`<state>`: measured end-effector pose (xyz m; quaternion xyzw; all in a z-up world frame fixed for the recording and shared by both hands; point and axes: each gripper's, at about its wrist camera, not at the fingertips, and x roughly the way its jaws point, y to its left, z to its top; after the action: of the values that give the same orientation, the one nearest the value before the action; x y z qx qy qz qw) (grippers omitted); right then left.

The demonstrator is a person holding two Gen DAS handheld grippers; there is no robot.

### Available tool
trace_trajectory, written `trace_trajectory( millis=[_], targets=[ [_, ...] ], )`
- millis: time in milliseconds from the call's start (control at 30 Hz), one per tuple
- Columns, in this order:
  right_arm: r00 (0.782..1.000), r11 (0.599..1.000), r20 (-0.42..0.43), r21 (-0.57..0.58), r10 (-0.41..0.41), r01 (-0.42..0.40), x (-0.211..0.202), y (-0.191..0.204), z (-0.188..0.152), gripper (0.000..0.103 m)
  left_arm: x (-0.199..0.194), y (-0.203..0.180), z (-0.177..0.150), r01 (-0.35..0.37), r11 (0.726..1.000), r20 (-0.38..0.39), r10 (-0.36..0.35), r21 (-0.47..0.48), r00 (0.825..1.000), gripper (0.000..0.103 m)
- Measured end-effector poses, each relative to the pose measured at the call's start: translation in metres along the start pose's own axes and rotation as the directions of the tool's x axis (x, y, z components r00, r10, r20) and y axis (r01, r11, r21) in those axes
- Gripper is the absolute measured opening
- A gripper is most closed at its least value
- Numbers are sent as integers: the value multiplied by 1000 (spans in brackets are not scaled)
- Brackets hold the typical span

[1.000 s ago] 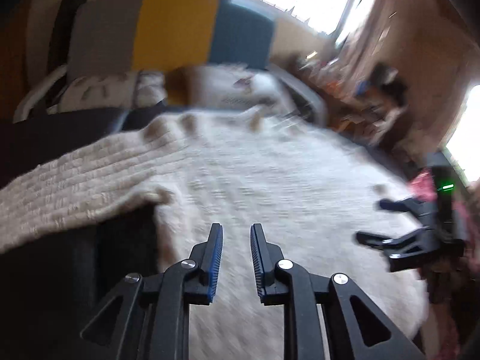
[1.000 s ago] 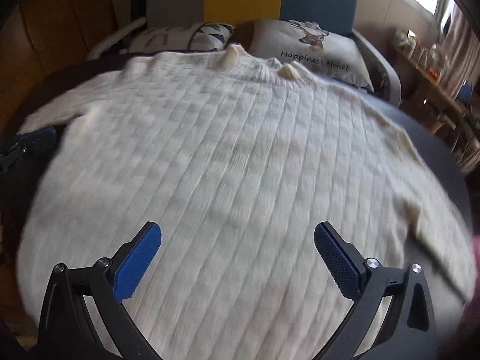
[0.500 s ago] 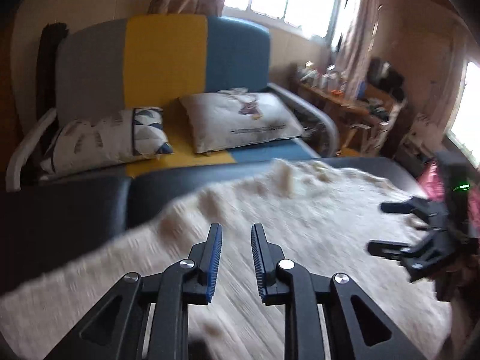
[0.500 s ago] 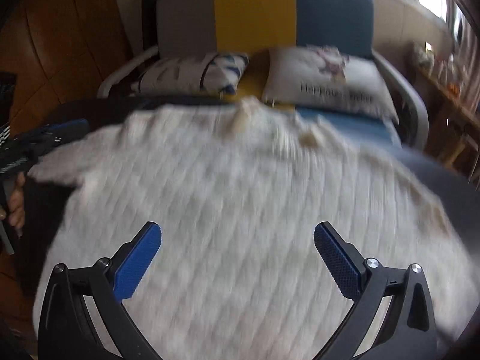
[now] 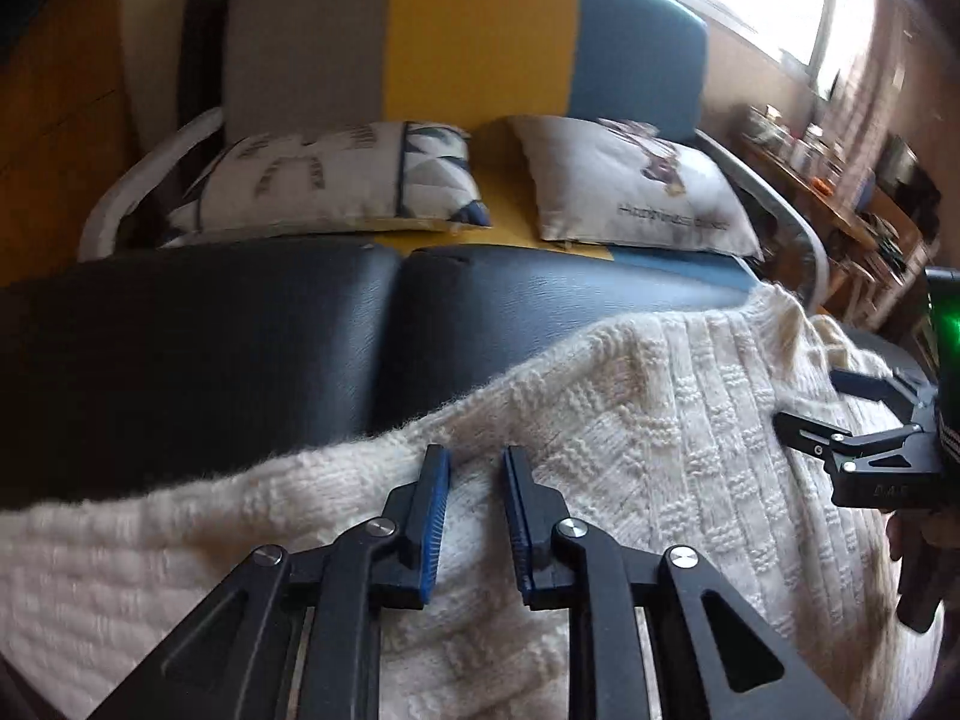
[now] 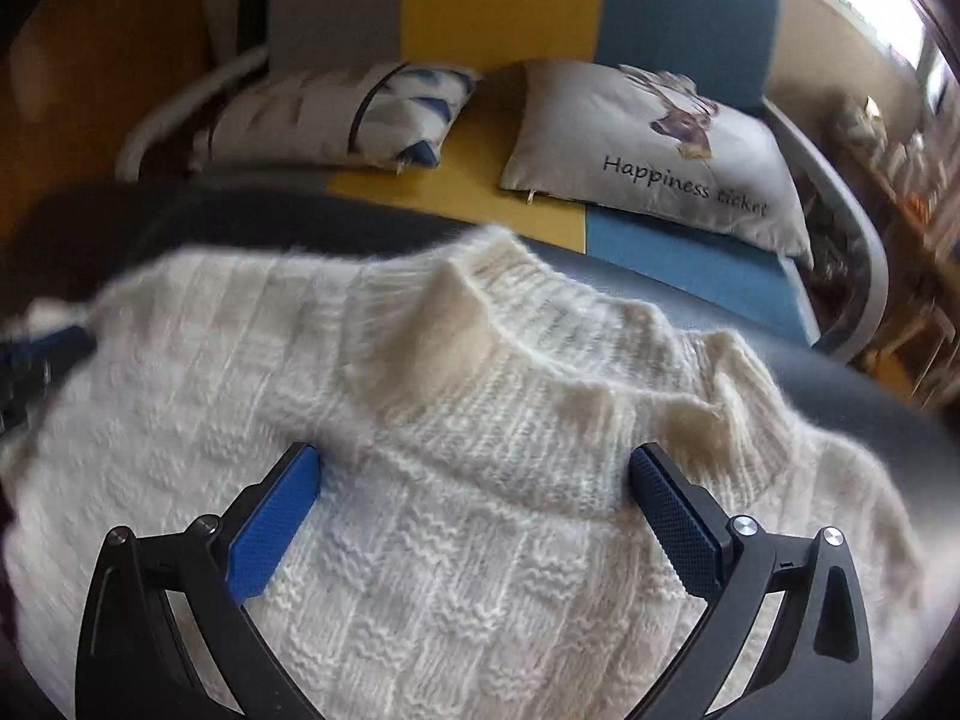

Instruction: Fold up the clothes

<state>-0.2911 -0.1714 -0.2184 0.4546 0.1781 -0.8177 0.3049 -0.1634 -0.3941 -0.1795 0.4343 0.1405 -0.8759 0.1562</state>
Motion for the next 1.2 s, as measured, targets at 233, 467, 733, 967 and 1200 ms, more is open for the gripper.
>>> trace_trajectory(
  millis=[233, 467, 733, 967, 1200],
  targets=[
    [976, 976, 102, 83, 193, -202, -61, -51, -4, 103, -35, -38, 35, 106, 988, 103, -118, 112, 988, 20],
    [990, 985, 53, 105, 132, -137, -51, -116, -10, 103, 0, -131, 65, 168, 911, 61, -205, 378, 977, 20],
    [982, 970, -19, 153, -190, 190, -9, -136, -10, 103, 55, -123, 62, 26, 965, 5, -28, 262, 1000, 23],
    [987, 978, 66, 158, -147, 135, -31, -135, -7, 103, 38, -121, 67, 158, 946, 42, -177, 284, 983, 23],
    [986, 987, 86, -64, -144, 149, -24, -93, 27, 103, 56, -170, 75, 226, 759, -82, -223, 610, 971, 23]
  ],
)
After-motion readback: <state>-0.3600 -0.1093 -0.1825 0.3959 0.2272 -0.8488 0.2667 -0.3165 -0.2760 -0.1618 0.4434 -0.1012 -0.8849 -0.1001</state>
